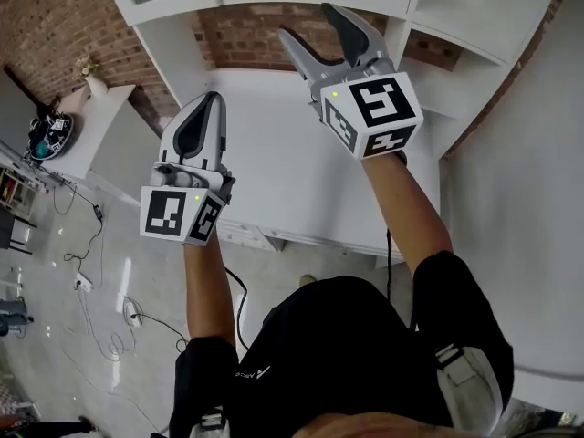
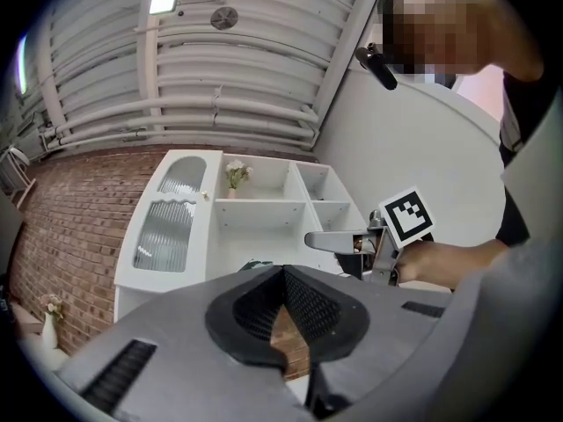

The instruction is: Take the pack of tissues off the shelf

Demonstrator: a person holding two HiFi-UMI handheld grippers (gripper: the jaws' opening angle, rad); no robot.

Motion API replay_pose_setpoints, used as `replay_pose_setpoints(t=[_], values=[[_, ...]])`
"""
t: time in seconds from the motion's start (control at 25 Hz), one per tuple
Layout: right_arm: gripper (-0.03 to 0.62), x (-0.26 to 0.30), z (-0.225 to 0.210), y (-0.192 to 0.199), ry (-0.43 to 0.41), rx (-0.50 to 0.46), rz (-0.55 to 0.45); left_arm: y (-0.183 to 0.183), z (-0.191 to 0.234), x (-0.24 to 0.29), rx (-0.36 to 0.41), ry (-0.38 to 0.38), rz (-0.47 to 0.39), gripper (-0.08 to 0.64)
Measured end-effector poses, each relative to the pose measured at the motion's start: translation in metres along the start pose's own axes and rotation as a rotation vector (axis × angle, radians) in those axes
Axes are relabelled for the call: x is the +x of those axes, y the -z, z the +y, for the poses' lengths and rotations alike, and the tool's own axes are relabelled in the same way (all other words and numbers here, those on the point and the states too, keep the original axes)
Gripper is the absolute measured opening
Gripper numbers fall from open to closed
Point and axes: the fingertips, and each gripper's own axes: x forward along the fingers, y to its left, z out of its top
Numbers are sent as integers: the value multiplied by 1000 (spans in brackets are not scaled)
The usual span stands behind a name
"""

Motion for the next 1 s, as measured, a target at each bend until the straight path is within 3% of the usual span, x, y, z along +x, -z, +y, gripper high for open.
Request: replay_pose_setpoints(t=[0.36,0.72,1.0], values=[[335,95,-50,46,52,7,152,28,43,70,-28,83,-12,-2],[427,173,-98,93,186,73,350,48,86,118,-28,249,-36,-2],[446,208,-111,116,244,64,479,58,118,133,-63,344,-59,-2]])
